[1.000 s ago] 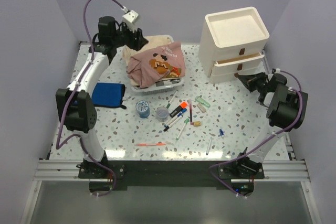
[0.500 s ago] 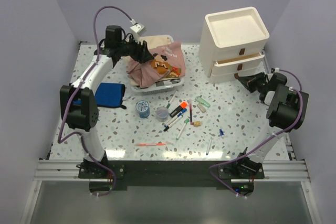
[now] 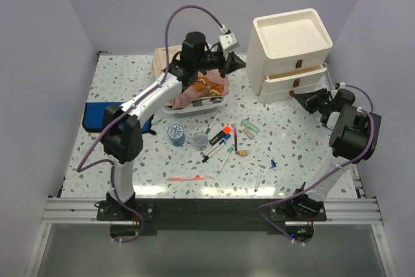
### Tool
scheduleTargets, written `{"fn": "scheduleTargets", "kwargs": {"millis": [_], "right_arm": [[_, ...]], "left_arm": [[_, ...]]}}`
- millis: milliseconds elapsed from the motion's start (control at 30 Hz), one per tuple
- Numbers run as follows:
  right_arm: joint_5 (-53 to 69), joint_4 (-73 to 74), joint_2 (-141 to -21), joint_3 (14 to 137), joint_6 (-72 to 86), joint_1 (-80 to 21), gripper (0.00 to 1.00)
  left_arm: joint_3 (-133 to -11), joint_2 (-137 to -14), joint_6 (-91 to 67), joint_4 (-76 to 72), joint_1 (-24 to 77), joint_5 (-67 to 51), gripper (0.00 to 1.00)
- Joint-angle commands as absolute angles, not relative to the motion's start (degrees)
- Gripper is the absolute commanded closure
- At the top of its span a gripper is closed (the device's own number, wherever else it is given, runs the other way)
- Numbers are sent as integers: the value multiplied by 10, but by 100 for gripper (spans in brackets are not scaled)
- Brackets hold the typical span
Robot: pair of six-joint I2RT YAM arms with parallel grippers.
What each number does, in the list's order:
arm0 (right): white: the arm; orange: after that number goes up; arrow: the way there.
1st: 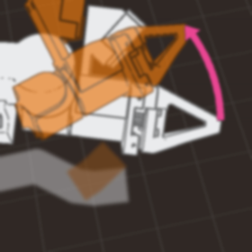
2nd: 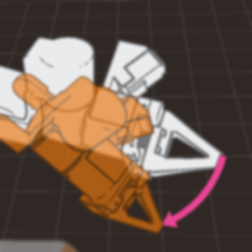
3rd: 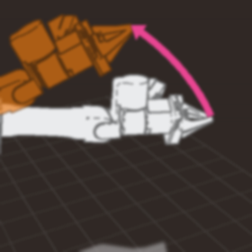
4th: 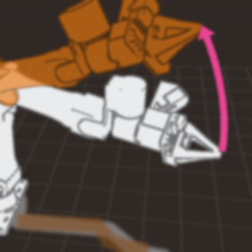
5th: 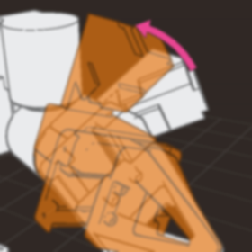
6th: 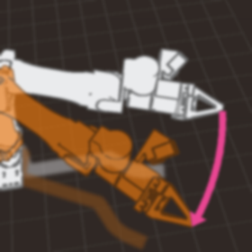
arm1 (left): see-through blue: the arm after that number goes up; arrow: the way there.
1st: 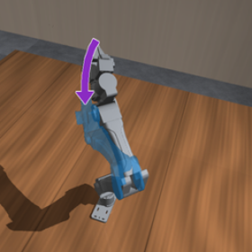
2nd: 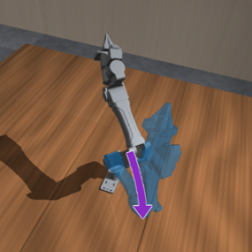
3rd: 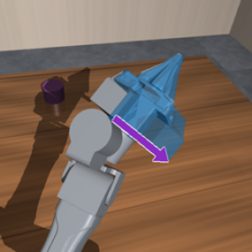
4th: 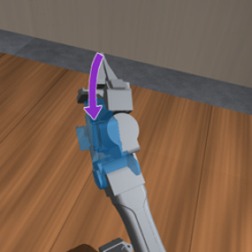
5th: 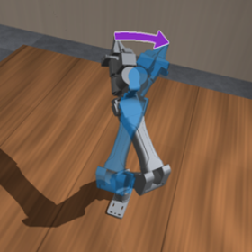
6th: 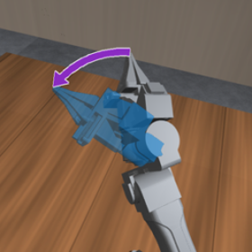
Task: Sort the stationery into containers
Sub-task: Close the drawer at the center of the board.
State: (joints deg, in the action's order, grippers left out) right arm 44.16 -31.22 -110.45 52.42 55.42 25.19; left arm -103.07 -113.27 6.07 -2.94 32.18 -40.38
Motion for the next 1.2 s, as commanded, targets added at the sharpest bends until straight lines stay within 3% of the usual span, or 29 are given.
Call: {"fn": "scheduleTargets", "kwargs": {"millis": [0, 367, 633, 1167], "right_arm": [[458, -335, -1096, 546, 558, 250, 100], [458, -352, -1101, 544, 571, 250, 100], [454, -357, -1108, 548, 574, 250, 100], [461, -361, -1082, 506, 579, 250, 100]], "left_arm": [[-973, -1176, 4, -179, 356, -424, 100], [-1025, -1292, -64, -324, 407, -395, 100], [-1110, -1374, -91, -350, 430, -372, 100], [-1167, -1449, -69, -388, 439, -240, 100]]}}
